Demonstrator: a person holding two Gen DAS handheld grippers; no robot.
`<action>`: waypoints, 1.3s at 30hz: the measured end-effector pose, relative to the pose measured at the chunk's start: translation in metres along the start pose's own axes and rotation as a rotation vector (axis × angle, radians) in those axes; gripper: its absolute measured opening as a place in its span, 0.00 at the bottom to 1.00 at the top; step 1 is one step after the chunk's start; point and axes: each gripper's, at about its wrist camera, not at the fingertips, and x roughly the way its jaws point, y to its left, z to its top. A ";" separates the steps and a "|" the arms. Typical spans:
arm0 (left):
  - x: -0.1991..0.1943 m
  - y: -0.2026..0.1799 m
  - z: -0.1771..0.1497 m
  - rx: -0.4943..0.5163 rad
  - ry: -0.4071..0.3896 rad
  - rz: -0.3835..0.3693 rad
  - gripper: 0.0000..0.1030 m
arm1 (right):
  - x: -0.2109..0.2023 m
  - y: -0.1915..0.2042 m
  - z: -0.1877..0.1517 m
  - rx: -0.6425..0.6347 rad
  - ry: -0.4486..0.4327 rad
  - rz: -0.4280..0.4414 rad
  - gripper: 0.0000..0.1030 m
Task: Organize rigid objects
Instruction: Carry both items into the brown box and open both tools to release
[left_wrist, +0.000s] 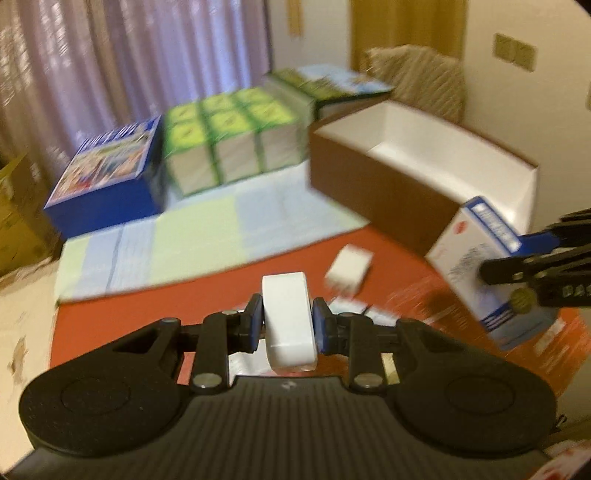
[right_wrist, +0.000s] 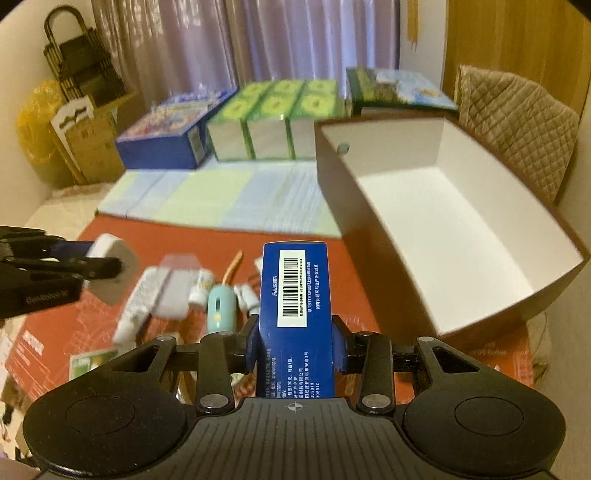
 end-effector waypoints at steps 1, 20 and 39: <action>-0.001 -0.007 0.007 0.010 -0.015 -0.017 0.24 | -0.005 -0.002 0.003 0.004 -0.014 -0.001 0.34; 0.040 -0.133 0.114 0.127 -0.136 -0.193 0.24 | -0.046 -0.113 0.060 0.085 -0.184 -0.127 0.34; 0.137 -0.183 0.132 0.073 0.035 -0.182 0.24 | 0.023 -0.199 0.067 0.077 -0.083 -0.118 0.34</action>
